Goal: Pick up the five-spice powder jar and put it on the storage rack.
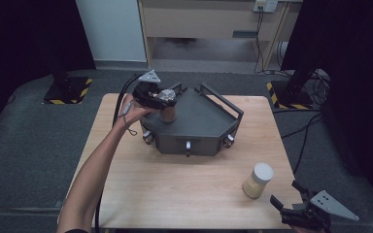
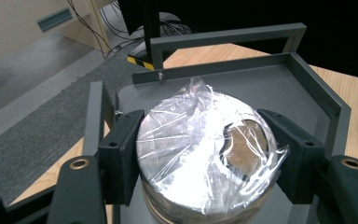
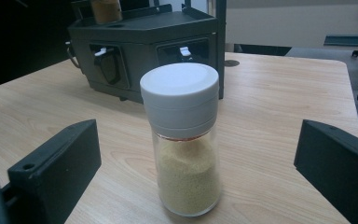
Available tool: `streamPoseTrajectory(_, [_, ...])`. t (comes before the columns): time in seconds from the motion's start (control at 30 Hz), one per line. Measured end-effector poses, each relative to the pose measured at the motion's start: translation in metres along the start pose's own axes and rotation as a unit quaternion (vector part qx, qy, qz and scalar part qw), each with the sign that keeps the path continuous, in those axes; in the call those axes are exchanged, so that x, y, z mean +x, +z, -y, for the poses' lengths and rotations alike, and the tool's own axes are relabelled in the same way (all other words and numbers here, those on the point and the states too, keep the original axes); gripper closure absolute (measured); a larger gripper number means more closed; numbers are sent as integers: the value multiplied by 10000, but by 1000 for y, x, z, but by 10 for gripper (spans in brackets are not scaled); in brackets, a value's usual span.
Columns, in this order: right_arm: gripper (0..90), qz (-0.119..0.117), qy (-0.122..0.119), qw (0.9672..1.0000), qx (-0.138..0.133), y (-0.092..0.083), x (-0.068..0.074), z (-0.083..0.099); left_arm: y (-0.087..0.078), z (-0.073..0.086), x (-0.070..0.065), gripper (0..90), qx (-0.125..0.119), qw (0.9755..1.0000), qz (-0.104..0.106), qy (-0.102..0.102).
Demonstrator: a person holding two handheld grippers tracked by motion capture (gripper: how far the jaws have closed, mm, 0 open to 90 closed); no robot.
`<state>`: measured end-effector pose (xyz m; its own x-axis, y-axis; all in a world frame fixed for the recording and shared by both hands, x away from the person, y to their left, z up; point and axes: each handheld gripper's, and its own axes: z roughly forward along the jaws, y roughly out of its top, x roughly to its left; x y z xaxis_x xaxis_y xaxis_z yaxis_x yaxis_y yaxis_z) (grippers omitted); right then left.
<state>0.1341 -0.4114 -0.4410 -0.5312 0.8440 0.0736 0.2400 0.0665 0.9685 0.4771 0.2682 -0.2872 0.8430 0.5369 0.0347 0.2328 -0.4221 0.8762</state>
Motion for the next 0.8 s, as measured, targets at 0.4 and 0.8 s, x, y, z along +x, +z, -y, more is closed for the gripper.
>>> streamPoseTrajectory(0.4, [10, -14, 3, 10000, 4, 0, -1, 0, 5, 6, -1, 335, -9, 10000, 45, -19])
streamPoseTrajectory(0.8, [10, -30, -1, 10000, 2, 0, -1, 0, 8, 17, -7, 230, -115, 9999, -55, 63])
